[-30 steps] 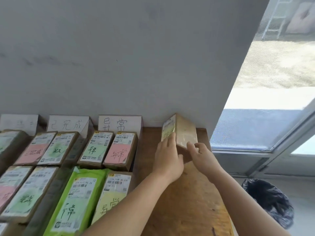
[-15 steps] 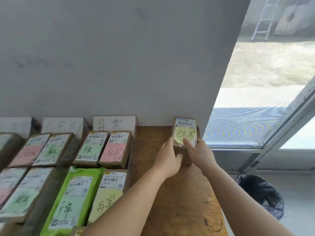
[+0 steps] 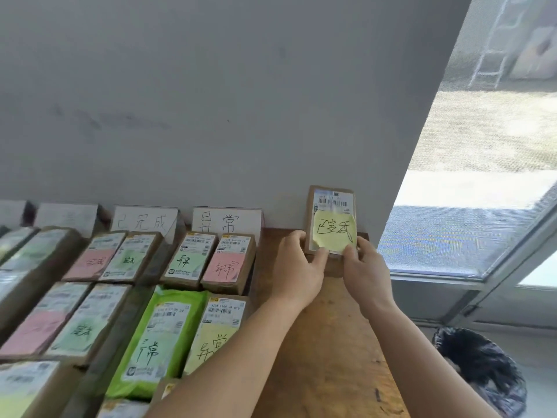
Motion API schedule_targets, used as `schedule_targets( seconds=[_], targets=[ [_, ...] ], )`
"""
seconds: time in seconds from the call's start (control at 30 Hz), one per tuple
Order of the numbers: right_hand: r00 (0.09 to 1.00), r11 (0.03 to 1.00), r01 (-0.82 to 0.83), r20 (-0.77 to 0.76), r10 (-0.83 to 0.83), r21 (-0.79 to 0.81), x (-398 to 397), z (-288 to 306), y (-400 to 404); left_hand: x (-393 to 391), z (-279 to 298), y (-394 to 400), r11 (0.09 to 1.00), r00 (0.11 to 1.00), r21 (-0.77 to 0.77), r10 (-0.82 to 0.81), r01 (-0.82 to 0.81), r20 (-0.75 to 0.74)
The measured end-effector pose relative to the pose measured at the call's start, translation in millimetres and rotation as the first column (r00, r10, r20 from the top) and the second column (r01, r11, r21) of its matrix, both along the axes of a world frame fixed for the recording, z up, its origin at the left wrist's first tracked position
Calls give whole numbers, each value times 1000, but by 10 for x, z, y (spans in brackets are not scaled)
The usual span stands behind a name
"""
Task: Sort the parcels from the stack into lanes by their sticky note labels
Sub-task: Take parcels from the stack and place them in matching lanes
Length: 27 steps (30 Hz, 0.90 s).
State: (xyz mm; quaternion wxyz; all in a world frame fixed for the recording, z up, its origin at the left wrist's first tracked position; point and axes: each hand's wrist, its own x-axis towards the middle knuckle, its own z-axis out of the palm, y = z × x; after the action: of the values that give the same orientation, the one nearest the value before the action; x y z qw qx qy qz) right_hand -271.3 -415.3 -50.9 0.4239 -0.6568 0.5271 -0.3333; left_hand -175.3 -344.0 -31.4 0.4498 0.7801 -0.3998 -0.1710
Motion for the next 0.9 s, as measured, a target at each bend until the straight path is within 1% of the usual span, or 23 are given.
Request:
schedule_targets(
  seconds=[0.1,0.17,0.3,0.4,0.5,0.67,0.77,0.9],
  targets=[
    [998,998,-42,41,45,-56,92,234,246,61,181,220,993,995,-73,99,-97,27],
    [994,992,-80,65,86,-96,172,378,429,146,293,382,981,990,-139,137,-135,10],
    [980,981,-141,123,157,-130,394,608,839,394,479,791,953,976,-219,218,-210,15],
    [963,966,-191,157,219,-174,615,712,1184,612,572,1165,929,966,-272,258,-251,-13],
    [954,952,-235,141,264,-197,877,788,1547,852,632,1570,905,958,-318,284,-283,-43],
    [942,929,-294,96,321,-225,1366,847,2152,1311,668,2280,884,943,-337,329,-324,-43],
    [930,915,-332,84,359,-228,1693,815,2508,1633,667,2684,872,934,-341,350,-353,-72],
    [920,907,-374,49,390,-196,2144,695,2906,2071,582,3140,880,918,-265,390,-395,-76]
  ],
)
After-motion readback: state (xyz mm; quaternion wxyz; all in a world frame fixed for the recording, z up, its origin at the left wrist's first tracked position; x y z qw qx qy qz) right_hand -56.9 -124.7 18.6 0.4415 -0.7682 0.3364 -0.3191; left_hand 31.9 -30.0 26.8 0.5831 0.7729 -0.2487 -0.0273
